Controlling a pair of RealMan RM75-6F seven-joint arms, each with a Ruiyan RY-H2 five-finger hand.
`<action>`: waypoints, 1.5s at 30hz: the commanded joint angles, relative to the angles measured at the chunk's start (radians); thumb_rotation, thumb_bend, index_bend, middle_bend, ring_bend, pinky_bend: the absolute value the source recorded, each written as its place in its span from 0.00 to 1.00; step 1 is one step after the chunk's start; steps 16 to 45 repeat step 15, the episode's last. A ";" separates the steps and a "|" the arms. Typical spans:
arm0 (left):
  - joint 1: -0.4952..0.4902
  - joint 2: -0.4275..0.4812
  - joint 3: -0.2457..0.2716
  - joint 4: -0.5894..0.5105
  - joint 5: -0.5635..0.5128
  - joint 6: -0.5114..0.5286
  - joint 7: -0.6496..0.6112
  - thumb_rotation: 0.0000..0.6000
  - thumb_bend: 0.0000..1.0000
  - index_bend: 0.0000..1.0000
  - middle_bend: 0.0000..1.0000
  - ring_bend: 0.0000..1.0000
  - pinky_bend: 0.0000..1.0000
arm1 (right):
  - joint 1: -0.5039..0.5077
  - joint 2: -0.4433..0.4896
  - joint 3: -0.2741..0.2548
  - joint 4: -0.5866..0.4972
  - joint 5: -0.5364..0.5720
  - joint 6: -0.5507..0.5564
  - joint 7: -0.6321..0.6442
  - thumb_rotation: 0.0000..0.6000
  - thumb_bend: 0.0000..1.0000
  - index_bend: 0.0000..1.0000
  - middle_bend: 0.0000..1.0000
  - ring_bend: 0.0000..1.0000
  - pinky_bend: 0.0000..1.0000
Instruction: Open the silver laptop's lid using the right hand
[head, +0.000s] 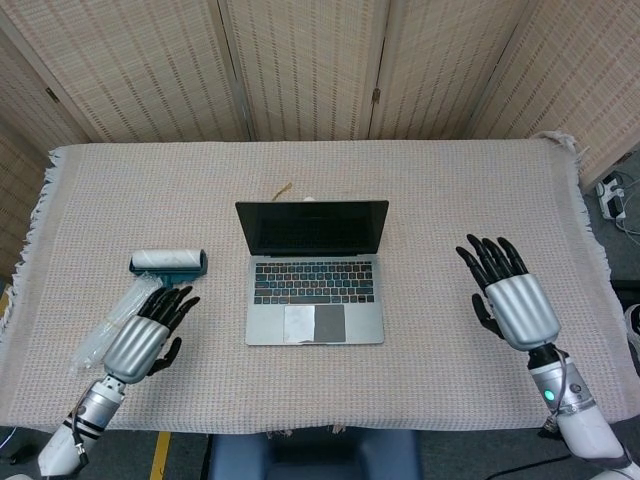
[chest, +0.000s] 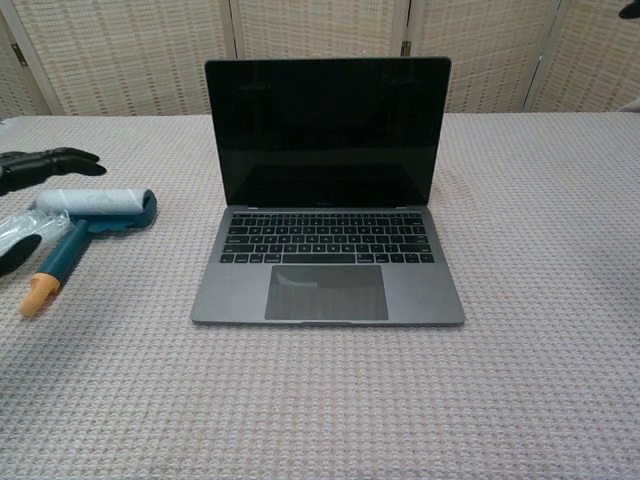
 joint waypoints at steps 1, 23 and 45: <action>0.053 0.040 -0.015 -0.008 -0.022 0.066 -0.061 1.00 0.67 0.03 0.00 0.01 0.00 | -0.084 0.010 -0.045 0.068 -0.061 0.073 0.093 1.00 0.62 0.00 0.00 0.00 0.00; 0.238 0.098 0.012 0.026 -0.005 0.260 -0.126 1.00 0.67 0.05 0.01 0.01 0.00 | -0.280 -0.068 -0.070 0.268 -0.136 0.217 0.322 1.00 0.62 0.00 0.00 0.00 0.00; 0.238 0.098 0.012 0.026 -0.005 0.260 -0.126 1.00 0.67 0.05 0.01 0.01 0.00 | -0.280 -0.068 -0.070 0.268 -0.136 0.217 0.322 1.00 0.62 0.00 0.00 0.00 0.00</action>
